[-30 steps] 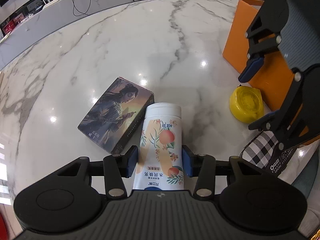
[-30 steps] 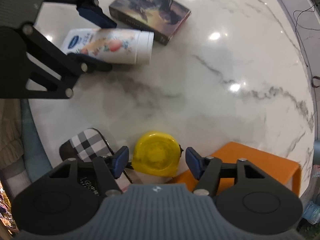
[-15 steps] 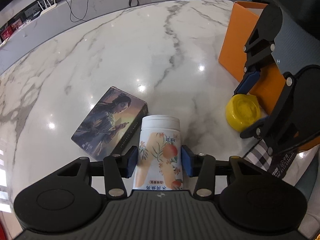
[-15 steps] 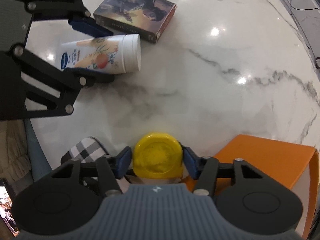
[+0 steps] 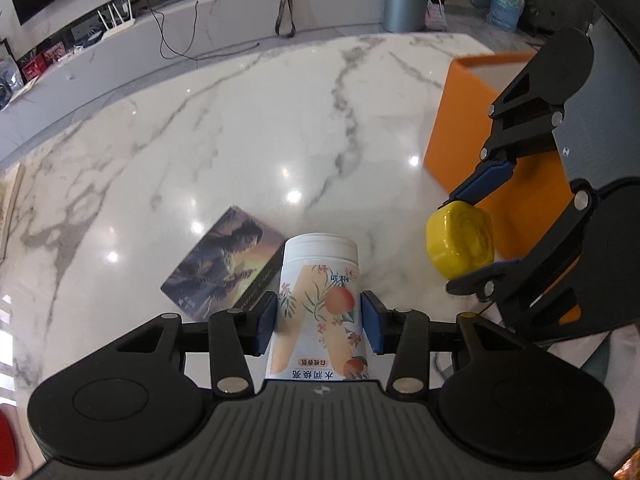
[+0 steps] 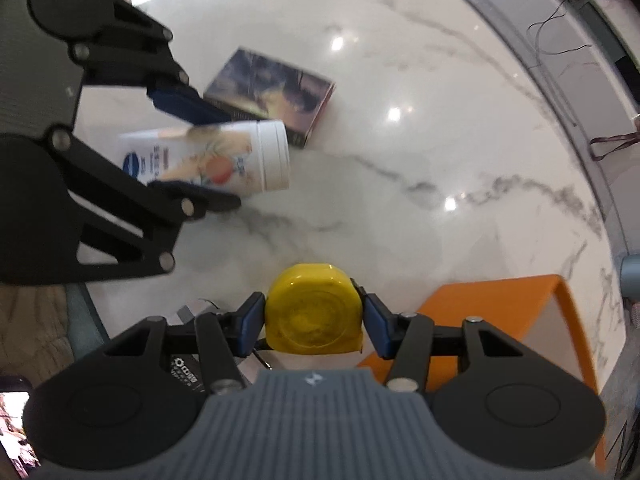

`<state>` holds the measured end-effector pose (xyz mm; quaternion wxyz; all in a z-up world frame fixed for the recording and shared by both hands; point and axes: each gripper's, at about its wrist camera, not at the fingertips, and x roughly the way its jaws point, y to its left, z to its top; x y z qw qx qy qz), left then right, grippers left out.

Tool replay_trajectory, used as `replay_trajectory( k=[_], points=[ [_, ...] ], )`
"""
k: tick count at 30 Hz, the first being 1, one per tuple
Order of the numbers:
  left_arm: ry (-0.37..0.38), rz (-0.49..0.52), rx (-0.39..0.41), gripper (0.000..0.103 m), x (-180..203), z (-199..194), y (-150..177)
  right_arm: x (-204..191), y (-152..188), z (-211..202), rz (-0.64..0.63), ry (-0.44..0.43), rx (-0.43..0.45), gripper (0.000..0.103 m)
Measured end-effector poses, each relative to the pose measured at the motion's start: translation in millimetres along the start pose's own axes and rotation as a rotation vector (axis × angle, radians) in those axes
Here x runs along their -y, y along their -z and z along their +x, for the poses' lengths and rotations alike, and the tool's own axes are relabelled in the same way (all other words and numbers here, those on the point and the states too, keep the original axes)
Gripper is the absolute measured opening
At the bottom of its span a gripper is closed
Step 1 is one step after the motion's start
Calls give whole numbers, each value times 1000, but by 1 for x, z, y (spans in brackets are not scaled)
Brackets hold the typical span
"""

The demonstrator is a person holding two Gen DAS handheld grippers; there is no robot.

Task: Organize rigid objects
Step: 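Grasp the yellow tape measure with the right tool, then carry the lotion tube and yellow tape measure over the orange box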

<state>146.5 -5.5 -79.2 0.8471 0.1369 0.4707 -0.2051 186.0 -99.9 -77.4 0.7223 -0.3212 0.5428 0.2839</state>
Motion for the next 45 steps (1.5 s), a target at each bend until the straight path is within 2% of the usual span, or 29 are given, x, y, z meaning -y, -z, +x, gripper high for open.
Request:
replay_trajectory(
  k=[9, 13, 17, 22, 29, 34, 40, 45],
  points=[
    [-11, 24, 81, 51, 25, -47, -20, -2, 21, -55, 4, 48, 118, 54],
    [19, 29, 123, 51, 39, -67, -34, 8, 36, -85, 26, 91, 169, 54],
    [56, 57, 148, 51, 63, -82, -51, 24, 57, -100, 53, 134, 169, 54],
    [139, 78, 156, 51, 98, -84, -70, 43, 94, -107, 110, 177, 135, 54],
    [240, 73, 118, 51, 141, -59, -97, 78, 151, -95, 217, 186, 64, 54],
    [266, 84, 78, 51, 162, -28, -110, 104, 182, -77, 293, 195, 27, 54],
    [266, 140, 35, 51, 177, 10, -126, 130, 194, -52, 331, 170, 34, 54],
    [254, 135, 3, 51, 184, 37, -142, 147, 193, -29, 329, 148, 39, 54]
  ],
)
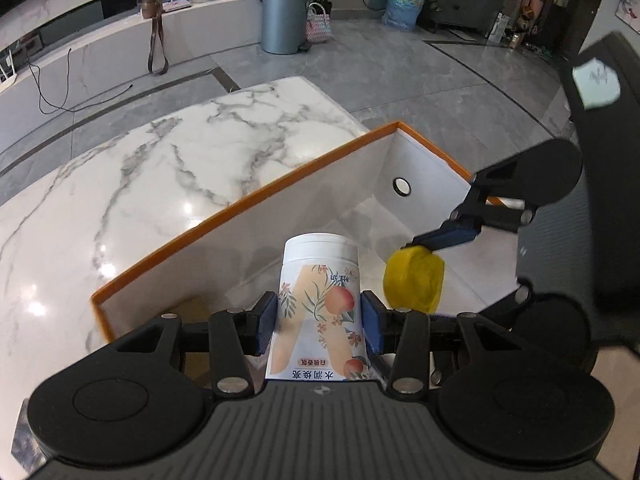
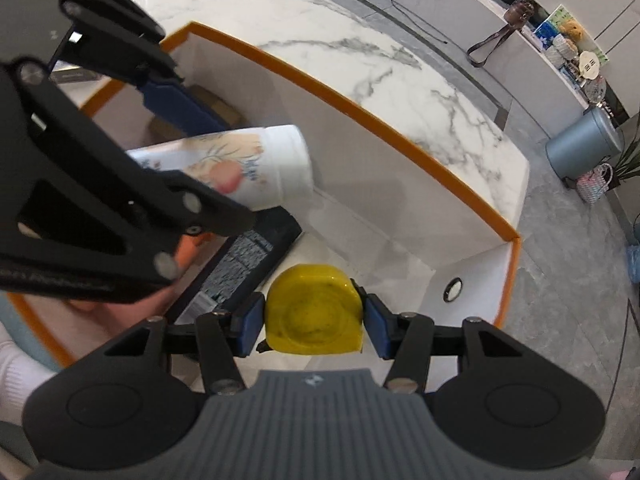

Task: Organize rigid objects
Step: 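Carry the lotion tube and yellow tape measure over the orange box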

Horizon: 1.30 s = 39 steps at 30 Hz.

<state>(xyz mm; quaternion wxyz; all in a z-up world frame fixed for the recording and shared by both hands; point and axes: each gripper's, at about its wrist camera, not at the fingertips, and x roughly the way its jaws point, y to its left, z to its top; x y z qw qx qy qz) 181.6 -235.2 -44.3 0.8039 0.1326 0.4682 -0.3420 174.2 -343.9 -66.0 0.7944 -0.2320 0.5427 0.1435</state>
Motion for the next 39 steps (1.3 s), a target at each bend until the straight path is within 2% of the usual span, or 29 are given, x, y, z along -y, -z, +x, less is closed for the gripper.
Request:
replay_trajectory(
  k=[4, 10, 17, 21, 27, 33, 39],
  points=[
    [-2, 51, -27, 51, 3, 21, -10, 8, 0, 15, -5, 8, 0, 54],
    [-1, 239, -50, 51, 21, 46, -20, 19, 3, 25, -19, 8, 0, 54],
    [-8, 467, -40, 51, 40, 69, -30, 25, 11, 33, -51, 18, -17, 54],
    [-5, 597, -36, 51, 44, 78, -24, 26, 18, 36, -75, 21, -13, 54],
    [-25, 734, 18, 52, 46, 82, -9, 22, 24, 32, -113, 30, 11, 54],
    [-54, 800, 37, 53, 51, 83, 1, 12, 29, 27, -169, 73, 10, 54],
    [-82, 777, 70, 54, 52, 78, 8, 8, 33, 22, -181, 93, 5, 54]
  ],
)
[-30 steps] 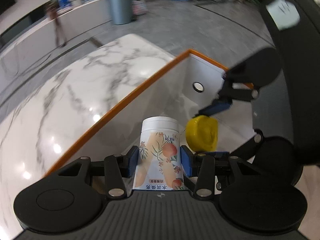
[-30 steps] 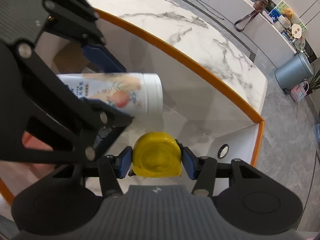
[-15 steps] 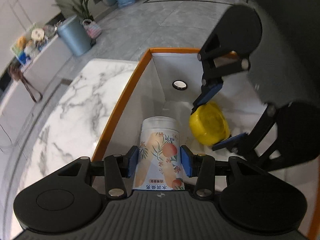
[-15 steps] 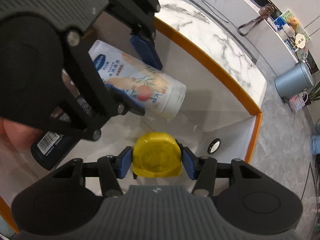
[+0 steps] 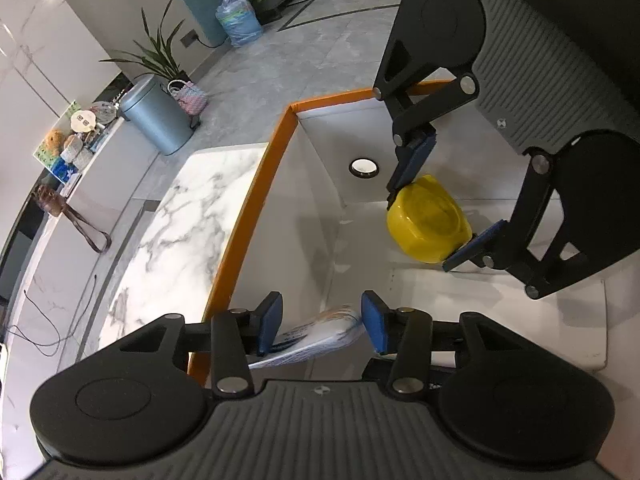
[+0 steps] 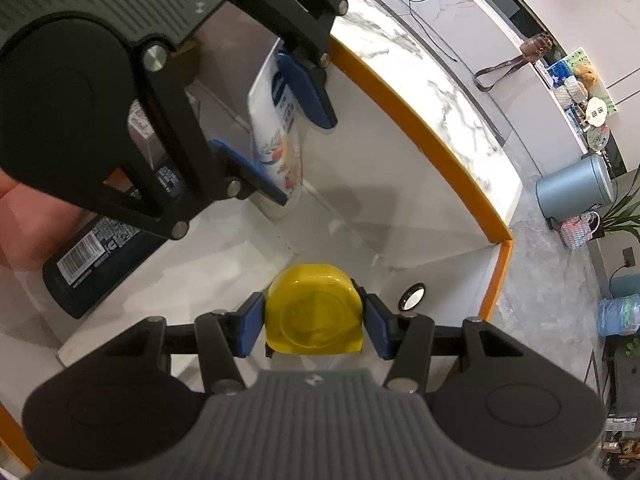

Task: Organize rigid objects
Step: 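Carry the lotion tube and yellow tape measure over the orange box, then open the left tool to drop the lotion tube into the orange box, then open the right tool to drop the yellow tape measure into the box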

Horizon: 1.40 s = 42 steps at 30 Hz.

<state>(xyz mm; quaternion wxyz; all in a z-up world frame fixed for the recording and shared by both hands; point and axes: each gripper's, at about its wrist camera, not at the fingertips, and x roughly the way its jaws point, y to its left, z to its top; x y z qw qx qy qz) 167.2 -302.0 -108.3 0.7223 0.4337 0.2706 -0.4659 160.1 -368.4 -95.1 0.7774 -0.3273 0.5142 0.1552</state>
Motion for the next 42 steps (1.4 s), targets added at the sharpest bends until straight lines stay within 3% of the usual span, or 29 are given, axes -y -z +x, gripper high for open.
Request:
replay_trajectory(
  k=[6, 29, 32, 42],
  points=[
    [10, 12, -3, 54, 0, -7, 4, -4, 0, 0, -11, 35, -7, 54],
    [29, -116, 79, 53, -14, -31, 7, -6, -5, 4, -63, 87, -43, 54],
    [35, -132, 88, 53, -14, -35, 6, -7, -6, -1, -68, 115, -34, 59],
    [32, -190, 111, 53, -14, -61, 7, -5, -12, -26, -51, 145, -6, 59]
  ],
)
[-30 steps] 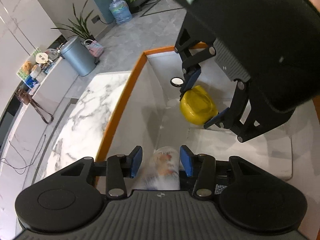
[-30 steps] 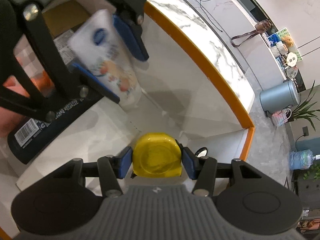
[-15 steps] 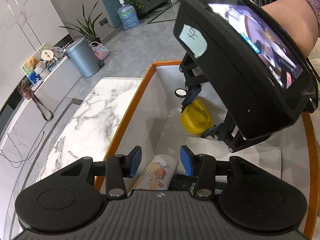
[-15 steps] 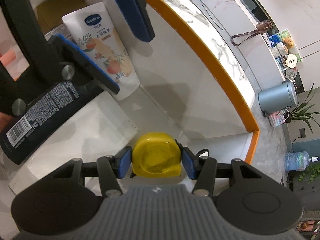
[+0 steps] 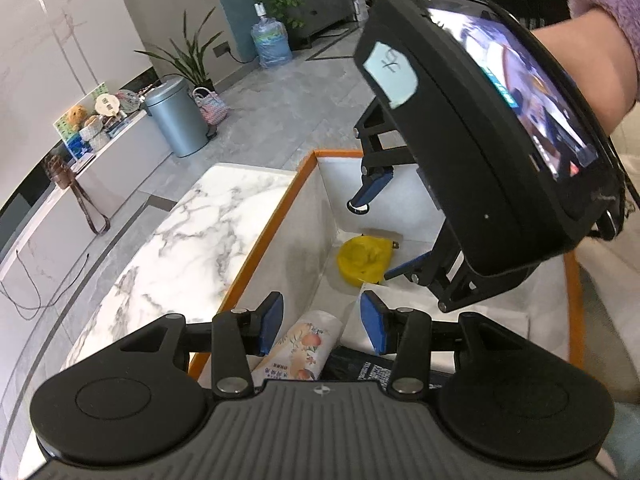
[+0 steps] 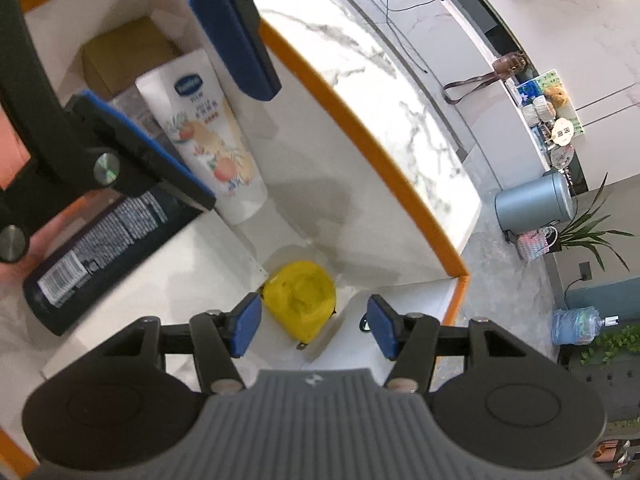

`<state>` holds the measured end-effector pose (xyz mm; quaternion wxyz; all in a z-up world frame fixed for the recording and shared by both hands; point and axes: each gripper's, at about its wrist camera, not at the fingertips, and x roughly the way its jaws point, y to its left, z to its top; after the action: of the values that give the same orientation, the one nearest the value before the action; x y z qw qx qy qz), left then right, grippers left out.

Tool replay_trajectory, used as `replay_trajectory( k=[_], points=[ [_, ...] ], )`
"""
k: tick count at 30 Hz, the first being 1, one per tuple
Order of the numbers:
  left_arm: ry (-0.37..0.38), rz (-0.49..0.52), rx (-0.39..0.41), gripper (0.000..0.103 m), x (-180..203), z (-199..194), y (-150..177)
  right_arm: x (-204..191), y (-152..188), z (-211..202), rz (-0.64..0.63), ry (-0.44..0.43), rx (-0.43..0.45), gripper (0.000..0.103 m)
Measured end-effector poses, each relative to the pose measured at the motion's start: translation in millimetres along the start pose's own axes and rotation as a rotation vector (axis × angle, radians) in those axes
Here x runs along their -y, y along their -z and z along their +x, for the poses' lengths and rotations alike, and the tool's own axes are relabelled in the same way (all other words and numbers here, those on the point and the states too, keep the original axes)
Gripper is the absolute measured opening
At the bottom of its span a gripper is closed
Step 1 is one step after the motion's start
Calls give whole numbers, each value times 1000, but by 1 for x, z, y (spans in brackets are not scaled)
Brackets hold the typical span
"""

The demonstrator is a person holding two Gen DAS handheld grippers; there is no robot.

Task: Organize rigid objects
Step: 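Open the right tool to drop the yellow tape measure into the box, then move both tools out of the box toward the book and plaid case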

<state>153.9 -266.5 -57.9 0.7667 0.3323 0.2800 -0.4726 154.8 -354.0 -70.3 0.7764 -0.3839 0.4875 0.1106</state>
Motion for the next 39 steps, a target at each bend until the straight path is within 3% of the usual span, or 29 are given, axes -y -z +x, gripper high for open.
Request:
replay_trajectory(
  k=[6, 15, 20, 24, 32, 39],
  points=[
    [-19, -27, 21, 53, 1, -24, 3, -6, -4, -22, 38, 11, 36, 59],
    [-61, -71, 33, 53, 5, -61, 15, -16, -13, -55, 200, -18, 74, 59],
    [-99, -143, 61, 53, 1, -87, 26, -25, -26, -81, 263, 8, 146, 59],
    [-122, -221, 63, 51, -9, -108, 40, -35, -41, -96, 319, -24, 193, 59],
    [-194, -362, 29, 51, -33, -153, 94, -77, -79, -113, 260, -134, 310, 59],
    [-299, -508, -67, 51, -55, -169, 140, -119, -122, -100, 197, -198, 302, 58]
  ],
)
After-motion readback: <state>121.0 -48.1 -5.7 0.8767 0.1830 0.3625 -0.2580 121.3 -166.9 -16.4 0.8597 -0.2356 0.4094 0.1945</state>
